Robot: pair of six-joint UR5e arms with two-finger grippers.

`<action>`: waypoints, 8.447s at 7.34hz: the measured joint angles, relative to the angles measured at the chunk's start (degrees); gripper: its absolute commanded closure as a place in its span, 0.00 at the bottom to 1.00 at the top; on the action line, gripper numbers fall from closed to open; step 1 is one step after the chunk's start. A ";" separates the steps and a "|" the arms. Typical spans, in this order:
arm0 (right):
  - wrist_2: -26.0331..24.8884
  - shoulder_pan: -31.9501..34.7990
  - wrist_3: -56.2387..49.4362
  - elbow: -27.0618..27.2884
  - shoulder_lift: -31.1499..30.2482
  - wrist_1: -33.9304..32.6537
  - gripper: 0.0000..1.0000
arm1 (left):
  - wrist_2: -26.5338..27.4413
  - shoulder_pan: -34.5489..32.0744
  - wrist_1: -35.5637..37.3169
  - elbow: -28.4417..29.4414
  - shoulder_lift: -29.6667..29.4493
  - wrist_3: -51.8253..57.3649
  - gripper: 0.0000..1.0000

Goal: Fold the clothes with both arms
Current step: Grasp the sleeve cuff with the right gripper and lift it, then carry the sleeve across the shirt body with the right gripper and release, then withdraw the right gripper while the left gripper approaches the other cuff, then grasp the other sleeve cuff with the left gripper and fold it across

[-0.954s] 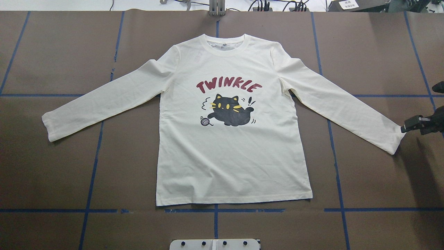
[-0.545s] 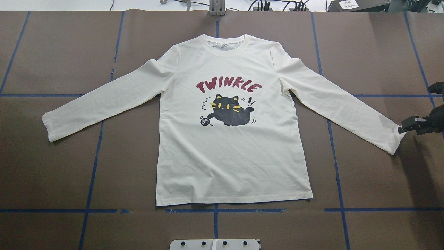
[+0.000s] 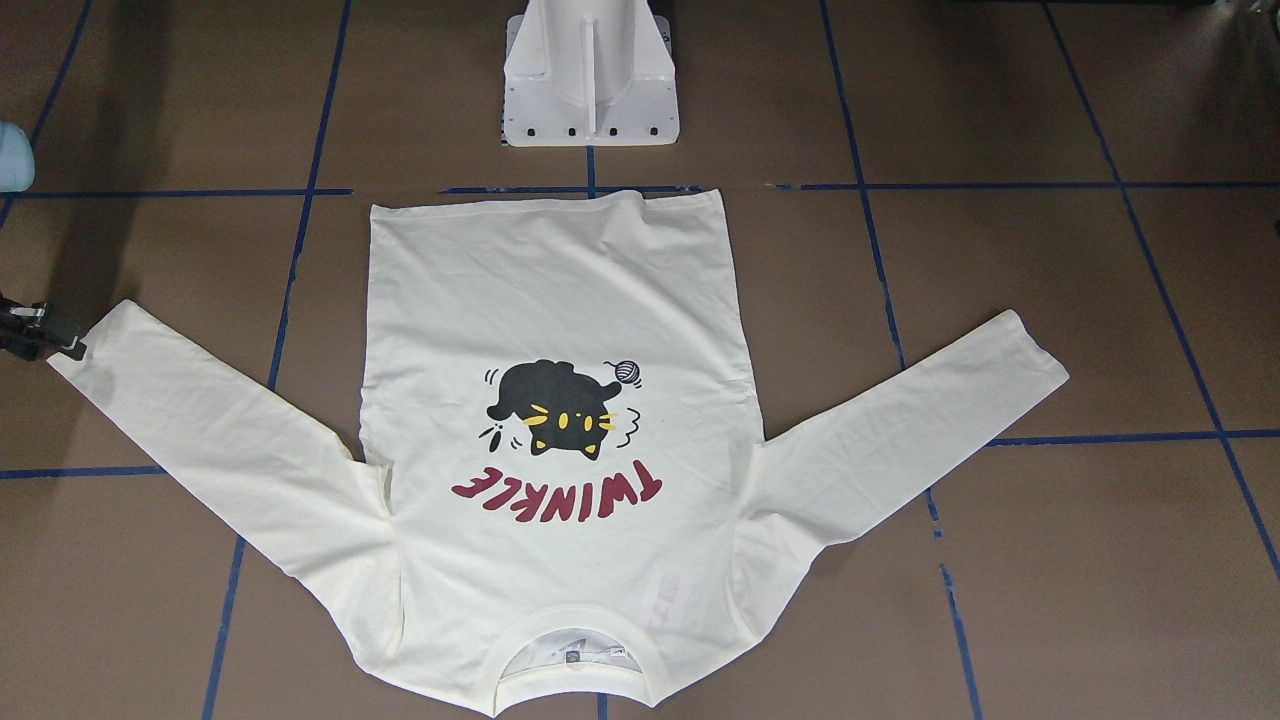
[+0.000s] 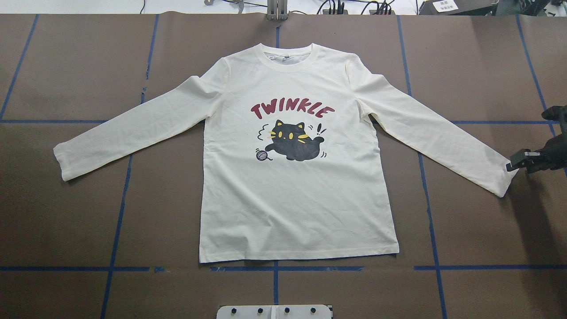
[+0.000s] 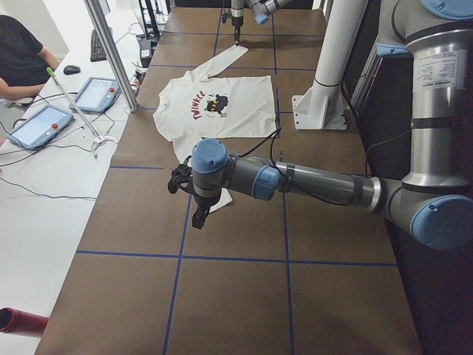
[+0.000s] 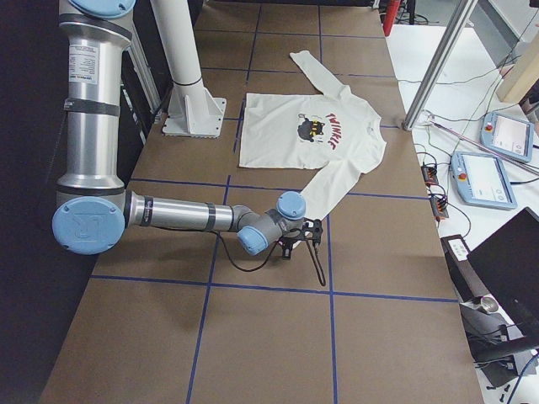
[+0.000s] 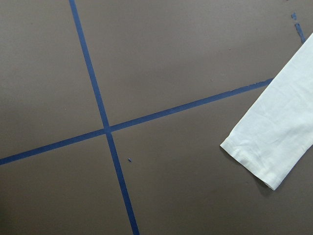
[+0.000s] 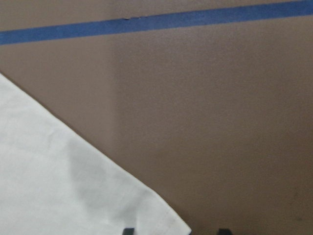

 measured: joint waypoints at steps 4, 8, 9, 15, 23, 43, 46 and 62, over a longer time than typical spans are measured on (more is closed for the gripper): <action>0.38 0.08 -0.07 0.95 -0.25 0.27 1.00 | -0.04 0.00 0.07 -0.08 0.02 0.00 0.00; 3.14 -1.97 20.31 12.34 7.86 -2.49 1.00 | -0.09 0.00 0.09 -0.65 0.04 -0.06 0.00; 3.11 -4.44 28.53 12.56 15.09 -3.73 1.00 | -0.09 0.00 0.17 -0.95 0.02 -0.08 0.00; -24.87 -28.86 43.76 -18.31 68.53 -17.07 0.95 | -0.03 0.00 0.23 -0.92 -0.06 -0.09 0.00; -19.26 -22.20 44.20 -0.73 56.15 -23.69 0.01 | -3.66 13.15 -19.73 10.61 -4.51 -28.53 0.00; -2.57 -3.00 25.66 22.09 21.42 -24.69 0.00 | 9.86 28.74 -22.59 22.53 -12.01 -41.10 1.00; -2.48 -2.98 25.66 22.41 20.96 -24.69 0.00 | 9.97 28.74 -22.49 21.93 -12.10 -41.38 1.00; 1.56 12.64 2.05 27.61 1.38 -24.08 0.00 | 34.86 53.23 -30.50 50.44 -74.66 -90.05 1.00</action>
